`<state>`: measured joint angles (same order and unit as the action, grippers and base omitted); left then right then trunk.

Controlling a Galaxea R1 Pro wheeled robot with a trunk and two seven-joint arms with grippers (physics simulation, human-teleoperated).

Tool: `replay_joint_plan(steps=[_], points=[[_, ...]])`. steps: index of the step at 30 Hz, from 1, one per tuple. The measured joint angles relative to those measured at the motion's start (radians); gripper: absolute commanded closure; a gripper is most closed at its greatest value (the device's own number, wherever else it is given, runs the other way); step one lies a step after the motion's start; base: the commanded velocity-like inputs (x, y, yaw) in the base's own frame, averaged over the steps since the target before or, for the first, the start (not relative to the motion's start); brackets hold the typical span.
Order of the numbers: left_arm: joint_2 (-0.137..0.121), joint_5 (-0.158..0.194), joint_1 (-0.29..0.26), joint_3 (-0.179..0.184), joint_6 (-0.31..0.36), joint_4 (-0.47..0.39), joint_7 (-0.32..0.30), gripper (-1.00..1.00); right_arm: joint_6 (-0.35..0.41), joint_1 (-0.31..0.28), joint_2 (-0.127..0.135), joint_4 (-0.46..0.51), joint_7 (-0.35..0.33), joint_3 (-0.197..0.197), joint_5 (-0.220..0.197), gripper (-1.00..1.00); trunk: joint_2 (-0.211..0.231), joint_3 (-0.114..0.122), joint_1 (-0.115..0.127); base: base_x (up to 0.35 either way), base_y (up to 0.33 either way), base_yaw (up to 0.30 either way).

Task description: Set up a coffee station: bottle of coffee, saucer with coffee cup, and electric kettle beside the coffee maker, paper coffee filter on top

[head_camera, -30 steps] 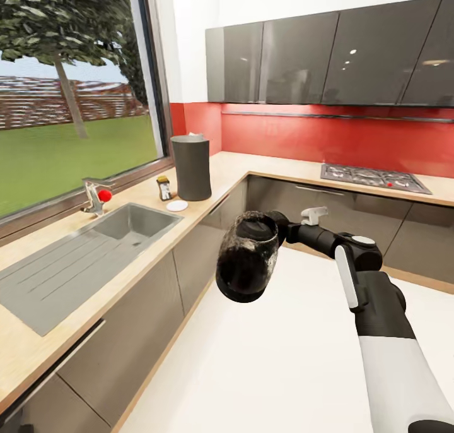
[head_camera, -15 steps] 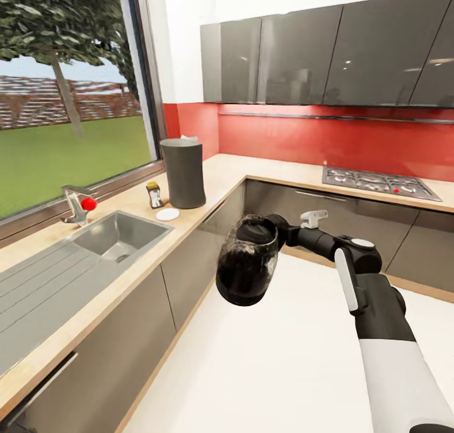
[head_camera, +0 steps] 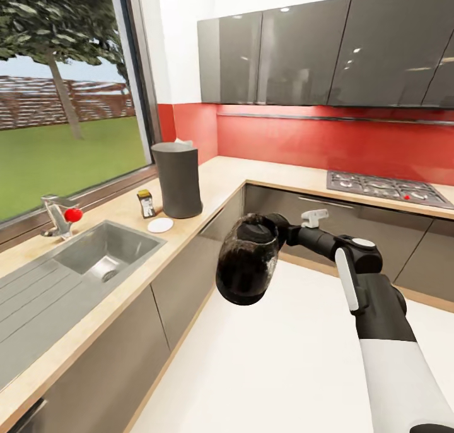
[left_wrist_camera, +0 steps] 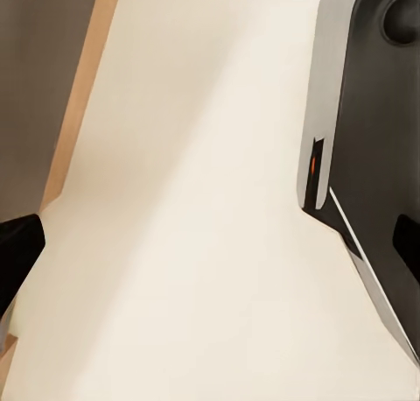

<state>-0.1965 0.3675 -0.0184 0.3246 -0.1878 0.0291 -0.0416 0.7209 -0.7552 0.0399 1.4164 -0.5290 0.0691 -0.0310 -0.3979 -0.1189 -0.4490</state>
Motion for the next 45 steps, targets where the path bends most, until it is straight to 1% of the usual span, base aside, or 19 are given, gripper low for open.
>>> replay_joint_plan(steps=[23, 38, 45], points=[[0.006, 0.002, 0.0, -0.001, 0.0, -0.001, 0.0, -1.0, 0.0, 0.0, -0.001, 0.0, 0.0, -0.001, 0.0, 1.0, 0.0, 0.0, 0.0, 0.29, -0.152, -0.008], [0.006, 0.003, 0.0, -0.002, 0.0, -0.001, 0.0, -1.0, 0.0, 0.0, -0.001, 0.0, 0.0, -0.002, 0.0, 1.0, 0.0, 0.005, 0.0, 0.291, -0.159, -0.238], [0.006, 0.003, 0.0, -0.002, 0.0, -0.001, 0.0, -1.0, 0.0, 0.0, -0.001, 0.0, 0.0, -0.001, 0.0, 1.0, 0.0, 0.005, 0.0, 0.33, -0.034, -0.252]])
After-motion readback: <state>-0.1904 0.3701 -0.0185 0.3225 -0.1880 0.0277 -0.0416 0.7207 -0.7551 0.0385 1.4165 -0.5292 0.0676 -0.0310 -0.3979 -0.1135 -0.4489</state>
